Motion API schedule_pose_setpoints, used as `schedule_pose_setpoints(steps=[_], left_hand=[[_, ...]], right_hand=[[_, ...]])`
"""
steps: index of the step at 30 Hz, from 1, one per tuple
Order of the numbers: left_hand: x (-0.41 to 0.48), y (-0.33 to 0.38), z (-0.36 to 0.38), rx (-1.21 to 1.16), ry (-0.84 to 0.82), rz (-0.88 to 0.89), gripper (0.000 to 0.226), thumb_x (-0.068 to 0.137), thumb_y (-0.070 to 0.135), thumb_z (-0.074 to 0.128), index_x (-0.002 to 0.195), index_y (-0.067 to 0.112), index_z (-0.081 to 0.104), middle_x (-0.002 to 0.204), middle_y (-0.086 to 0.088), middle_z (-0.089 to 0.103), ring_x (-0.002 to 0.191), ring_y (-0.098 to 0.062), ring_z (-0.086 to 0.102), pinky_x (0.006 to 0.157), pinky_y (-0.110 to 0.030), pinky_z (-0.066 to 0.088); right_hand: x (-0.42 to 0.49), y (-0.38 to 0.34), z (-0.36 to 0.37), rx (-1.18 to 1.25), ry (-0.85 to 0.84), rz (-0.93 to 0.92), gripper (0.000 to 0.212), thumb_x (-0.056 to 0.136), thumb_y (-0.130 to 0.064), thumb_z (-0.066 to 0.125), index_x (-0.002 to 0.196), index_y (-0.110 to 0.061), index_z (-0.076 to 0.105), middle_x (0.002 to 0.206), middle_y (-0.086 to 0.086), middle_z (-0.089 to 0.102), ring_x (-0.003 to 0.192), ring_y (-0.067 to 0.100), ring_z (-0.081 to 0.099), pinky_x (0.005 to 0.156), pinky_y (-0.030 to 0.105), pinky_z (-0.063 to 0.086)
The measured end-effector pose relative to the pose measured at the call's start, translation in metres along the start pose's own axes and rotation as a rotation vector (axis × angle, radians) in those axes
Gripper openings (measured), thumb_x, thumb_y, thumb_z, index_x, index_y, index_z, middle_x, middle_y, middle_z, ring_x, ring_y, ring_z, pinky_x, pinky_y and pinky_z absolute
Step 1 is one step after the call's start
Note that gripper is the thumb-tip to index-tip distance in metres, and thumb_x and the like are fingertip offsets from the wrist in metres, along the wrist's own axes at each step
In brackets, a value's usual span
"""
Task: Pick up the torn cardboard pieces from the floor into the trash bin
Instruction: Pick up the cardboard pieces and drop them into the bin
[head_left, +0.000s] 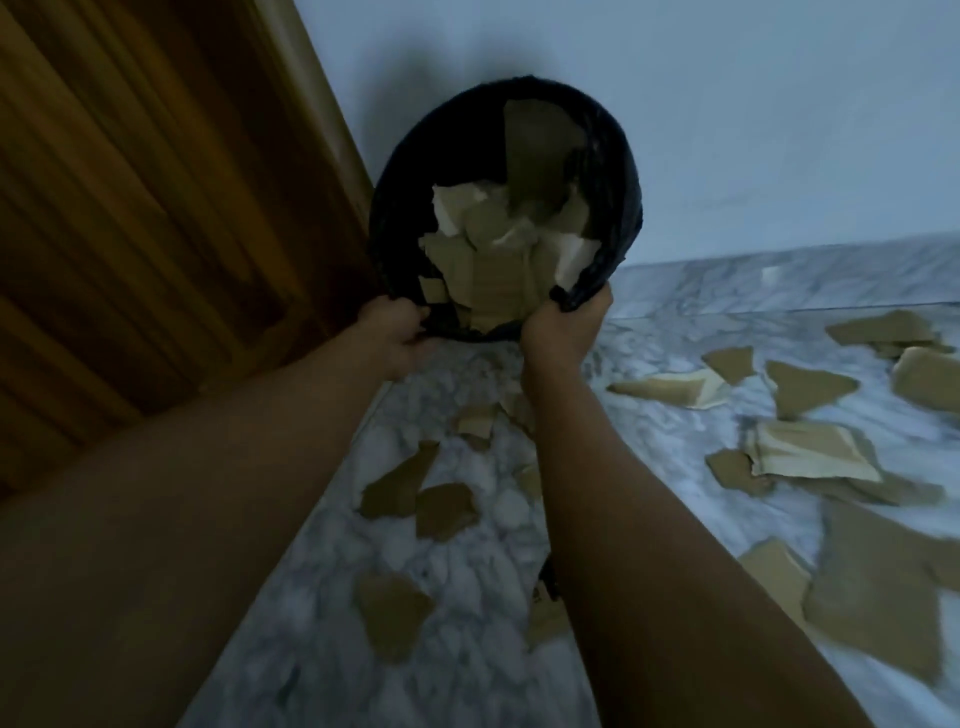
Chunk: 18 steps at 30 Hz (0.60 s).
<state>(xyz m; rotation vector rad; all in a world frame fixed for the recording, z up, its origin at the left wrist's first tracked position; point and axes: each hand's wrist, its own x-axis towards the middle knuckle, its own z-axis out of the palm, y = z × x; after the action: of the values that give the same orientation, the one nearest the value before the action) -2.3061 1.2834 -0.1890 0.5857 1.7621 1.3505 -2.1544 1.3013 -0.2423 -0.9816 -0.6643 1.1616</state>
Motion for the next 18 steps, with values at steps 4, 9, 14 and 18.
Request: schedule_pose_setpoints(steps=[4,9,14,18], left_hand=[[0.023,-0.031,0.009,0.01,-0.048,-0.044,0.034,0.097,-0.001,0.052,0.13,0.008,0.053,0.124,-0.014,0.06,0.102,-0.027,0.064,0.063,-0.037,0.061],[0.043,-0.033,0.026,0.009,-0.125,-0.015,0.027,0.098,0.008,0.056,0.124,0.005,0.056,0.116,-0.014,0.066,0.093,-0.025,0.068,0.077,-0.04,0.061],[0.051,-0.013,0.035,0.031,-0.143,-0.016,0.023,0.096,0.013,0.06,0.117,0.002,0.059,0.102,-0.015,0.068,0.075,-0.018,0.068,0.06,-0.025,0.059],[0.057,-0.013,0.033,-0.068,-0.17,-0.005,0.031,0.097,0.012,0.058,0.127,0.002,0.054,0.106,-0.013,0.062,0.083,-0.021,0.066,0.066,-0.029,0.058]], right_hand=[[0.021,0.037,-0.028,-0.097,-0.086,0.108,0.071,0.09,0.003,0.044,0.152,-0.025,0.028,0.143,0.004,0.048,0.125,0.028,0.051,0.099,0.053,0.052],[0.05,0.047,-0.043,-0.134,-0.204,0.228,0.093,0.064,-0.036,0.074,0.146,-0.036,0.03,0.142,0.0,0.049,0.126,0.032,0.052,0.086,0.054,0.058],[0.051,0.028,-0.038,-0.178,-0.322,0.214,0.055,0.093,-0.027,0.058,0.145,-0.028,0.039,0.143,0.002,0.051,0.124,0.031,0.053,0.082,0.049,0.058],[0.049,0.03,-0.041,-0.247,-0.413,0.16,0.057,0.1,-0.009,0.051,0.153,-0.019,0.033,0.145,0.003,0.052,0.13,0.025,0.053,0.104,0.048,0.047]])
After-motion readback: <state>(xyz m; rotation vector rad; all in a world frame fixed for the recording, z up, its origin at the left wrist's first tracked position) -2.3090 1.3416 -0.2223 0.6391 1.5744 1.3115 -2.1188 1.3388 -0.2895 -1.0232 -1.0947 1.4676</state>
